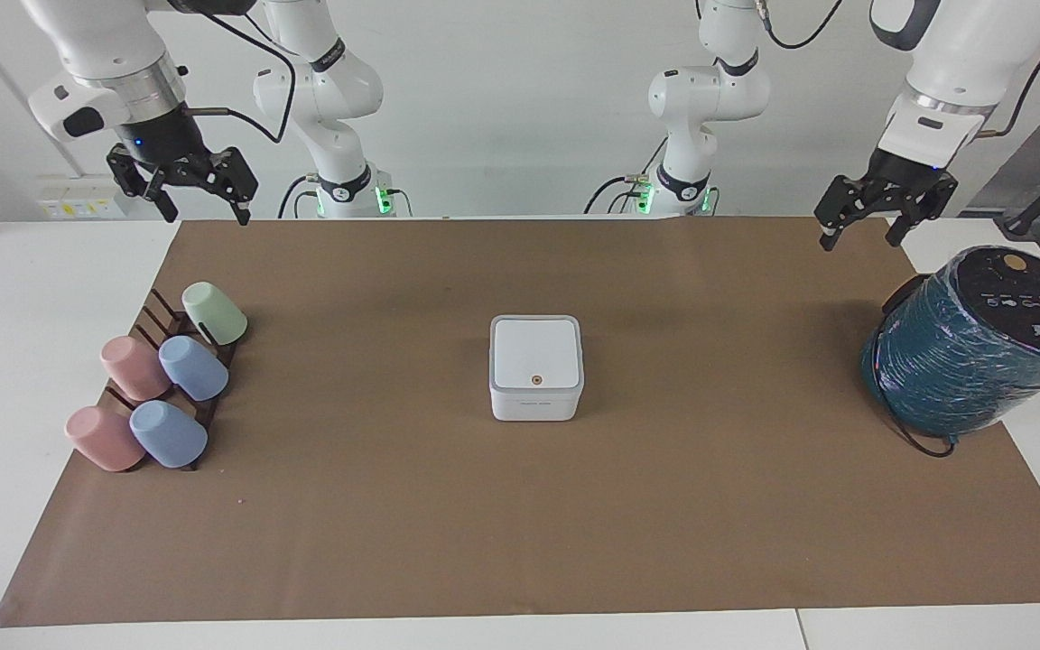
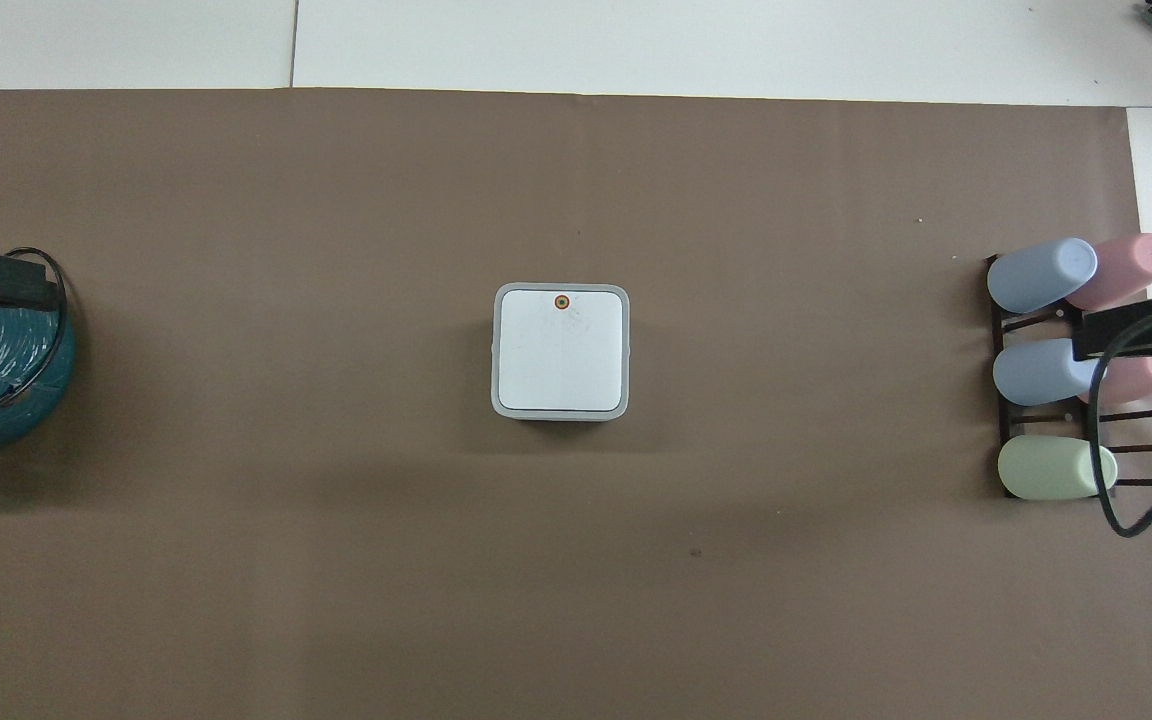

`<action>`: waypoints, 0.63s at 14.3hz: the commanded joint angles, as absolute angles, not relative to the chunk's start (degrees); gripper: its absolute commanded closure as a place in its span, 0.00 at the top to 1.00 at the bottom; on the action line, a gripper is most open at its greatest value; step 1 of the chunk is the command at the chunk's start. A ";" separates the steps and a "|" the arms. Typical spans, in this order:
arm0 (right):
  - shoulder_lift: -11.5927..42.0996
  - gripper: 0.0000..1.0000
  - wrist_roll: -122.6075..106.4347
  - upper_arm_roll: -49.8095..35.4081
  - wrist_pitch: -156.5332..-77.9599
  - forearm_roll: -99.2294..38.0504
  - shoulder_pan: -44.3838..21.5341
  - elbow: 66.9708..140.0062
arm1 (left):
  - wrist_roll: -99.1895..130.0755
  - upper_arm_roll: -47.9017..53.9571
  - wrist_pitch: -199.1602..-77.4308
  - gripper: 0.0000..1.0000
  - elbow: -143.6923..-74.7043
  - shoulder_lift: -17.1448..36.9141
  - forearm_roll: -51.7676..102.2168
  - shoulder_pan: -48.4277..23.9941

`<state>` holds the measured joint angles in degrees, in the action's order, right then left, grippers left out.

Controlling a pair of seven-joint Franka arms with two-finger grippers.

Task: Close trash can lid

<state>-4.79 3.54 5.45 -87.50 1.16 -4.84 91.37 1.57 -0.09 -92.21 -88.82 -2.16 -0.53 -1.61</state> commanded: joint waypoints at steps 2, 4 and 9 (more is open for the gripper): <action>-5.80 1.00 2.28 5.45 -86.57 0.00 -4.48 91.93 | 0.09 0.61 -86.93 1.00 -83.93 0.45 -1.50 -0.79; -5.80 1.00 2.28 5.45 -86.57 0.00 -4.48 91.93 | 0.09 0.62 -87.01 1.00 -86.13 -0.87 -1.41 -0.79; -5.80 1.00 2.20 5.45 -86.57 0.00 -4.48 91.93 | 0.26 0.62 -87.10 1.00 -91.23 -3.69 -1.41 -0.88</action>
<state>-4.79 3.54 5.45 -87.50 1.16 -4.84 91.37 1.05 0.17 -87.09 -88.58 -1.40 -0.54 -1.36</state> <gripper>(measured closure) 0.000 0.000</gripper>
